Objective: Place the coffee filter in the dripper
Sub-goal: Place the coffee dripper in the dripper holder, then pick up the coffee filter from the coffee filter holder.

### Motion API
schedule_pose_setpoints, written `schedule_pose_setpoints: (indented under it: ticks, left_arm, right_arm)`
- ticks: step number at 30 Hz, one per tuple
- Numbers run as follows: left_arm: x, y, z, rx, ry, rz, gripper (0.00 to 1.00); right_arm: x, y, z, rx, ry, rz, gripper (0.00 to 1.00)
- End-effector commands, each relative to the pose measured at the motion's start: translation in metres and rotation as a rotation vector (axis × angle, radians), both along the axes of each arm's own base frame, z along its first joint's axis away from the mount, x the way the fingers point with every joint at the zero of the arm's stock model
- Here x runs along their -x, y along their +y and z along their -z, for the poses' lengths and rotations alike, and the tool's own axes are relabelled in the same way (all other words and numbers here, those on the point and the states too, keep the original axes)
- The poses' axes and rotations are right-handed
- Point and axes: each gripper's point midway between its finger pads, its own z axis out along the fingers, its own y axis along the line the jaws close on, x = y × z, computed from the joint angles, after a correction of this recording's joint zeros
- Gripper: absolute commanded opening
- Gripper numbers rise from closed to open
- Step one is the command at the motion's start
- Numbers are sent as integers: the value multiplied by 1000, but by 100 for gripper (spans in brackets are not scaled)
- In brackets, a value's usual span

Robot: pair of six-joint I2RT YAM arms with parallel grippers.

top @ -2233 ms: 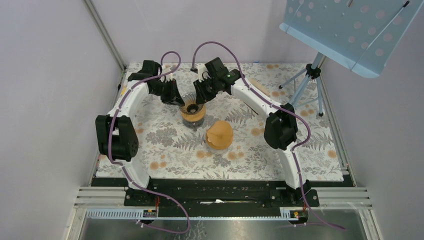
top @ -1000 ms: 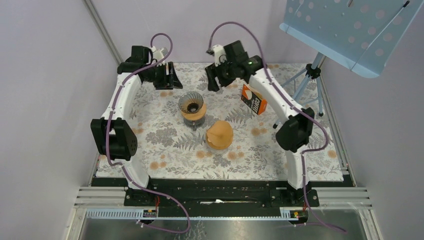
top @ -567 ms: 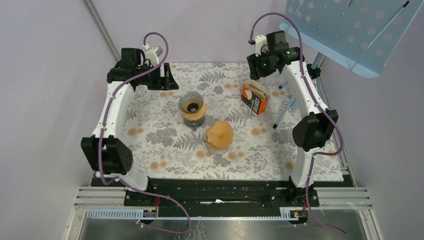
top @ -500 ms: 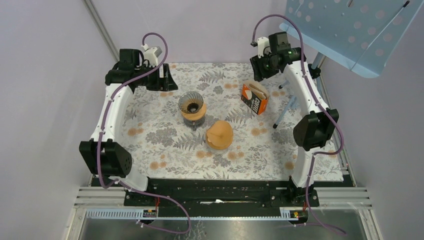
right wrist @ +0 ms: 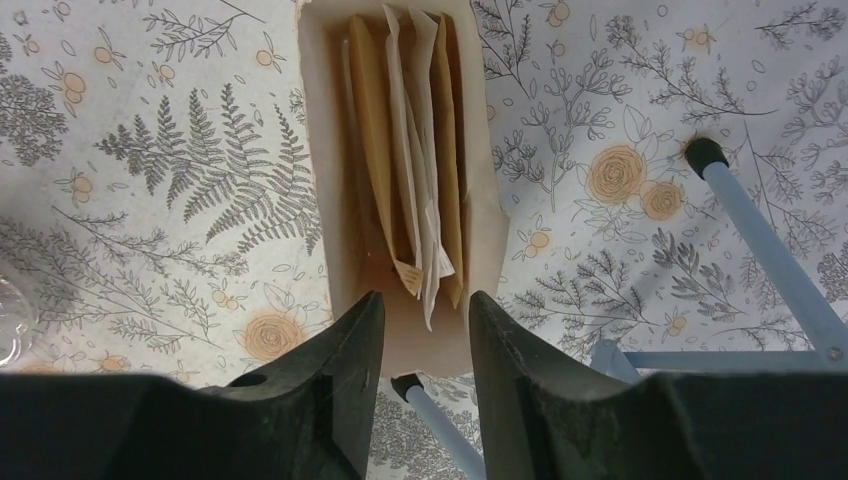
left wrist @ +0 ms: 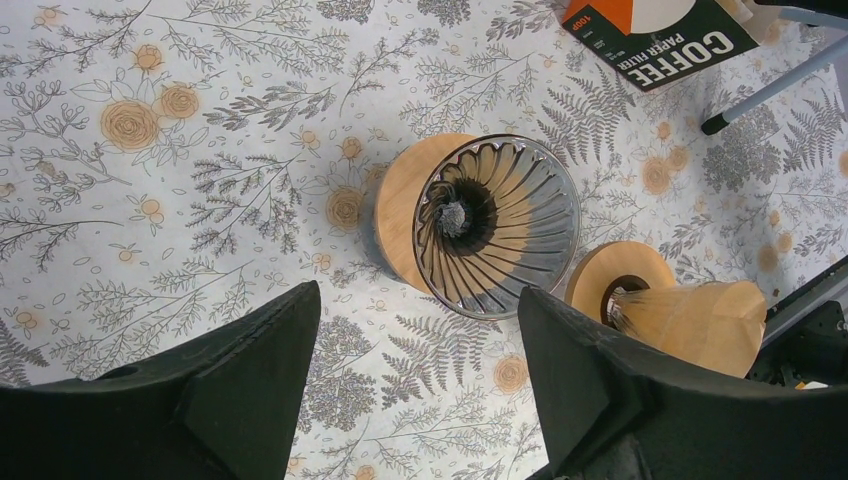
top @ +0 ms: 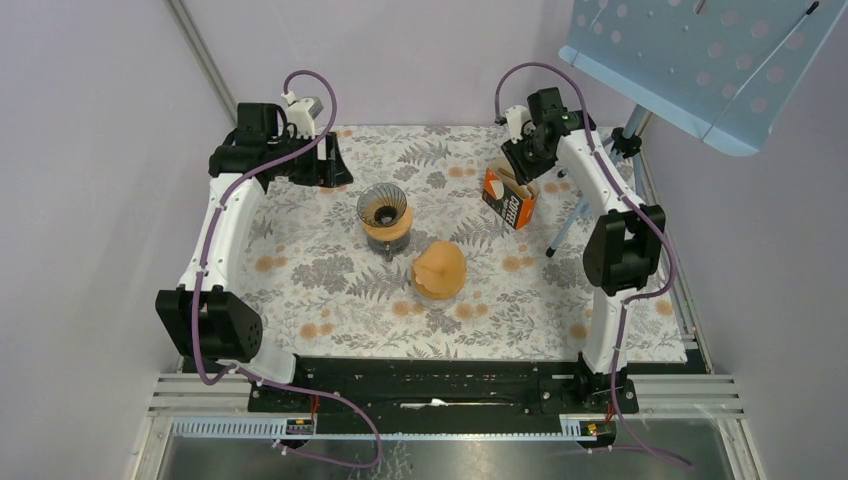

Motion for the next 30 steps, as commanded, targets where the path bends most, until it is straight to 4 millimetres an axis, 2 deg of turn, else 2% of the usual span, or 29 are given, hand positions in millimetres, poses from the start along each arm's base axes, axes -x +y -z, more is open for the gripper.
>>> schedule_pose_setpoints:
  ticks: [1, 8, 14, 18, 23, 30]
  left_arm:
    - [-8, 2, -19, -14, -87, -1, 78]
    - [-10, 2, -16, -15, -79, -2, 79]
    - [-10, 2, -14, -11, -72, 1, 79]
    - [-10, 1, -13, -9, -71, 4, 79]
    - [-11, 2, -13, -11, -69, 1, 80]
    - [-12, 2, -15, -12, -76, 1, 80]
  right_arm:
    - [-10, 2, 5, 10, -22, -21, 42]
    - [-13, 3, 20, 18, 18, -26, 41]
    - [-14, 0, 35, 45, 42, -29, 44]
    - [-11, 1, 42, 53, 57, -48, 41]
    - [-8, 0, 43, 60, 54, -61, 28]
    - [-10, 3, 12, 32, -6, -62, 2]
